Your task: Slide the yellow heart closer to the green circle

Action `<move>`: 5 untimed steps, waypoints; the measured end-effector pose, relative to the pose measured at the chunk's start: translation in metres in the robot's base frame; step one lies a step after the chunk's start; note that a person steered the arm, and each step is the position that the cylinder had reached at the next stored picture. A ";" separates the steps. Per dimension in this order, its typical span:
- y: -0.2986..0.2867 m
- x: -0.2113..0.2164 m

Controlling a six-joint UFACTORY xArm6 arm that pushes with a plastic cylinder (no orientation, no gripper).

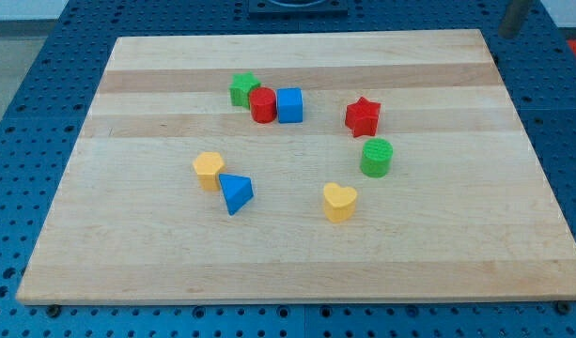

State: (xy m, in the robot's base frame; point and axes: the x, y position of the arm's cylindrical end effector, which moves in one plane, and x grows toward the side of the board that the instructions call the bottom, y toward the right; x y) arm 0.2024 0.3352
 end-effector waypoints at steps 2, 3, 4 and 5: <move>-0.020 0.025; -0.020 0.056; -0.020 0.095; -0.025 0.145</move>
State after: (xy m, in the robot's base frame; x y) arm 0.3474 0.3105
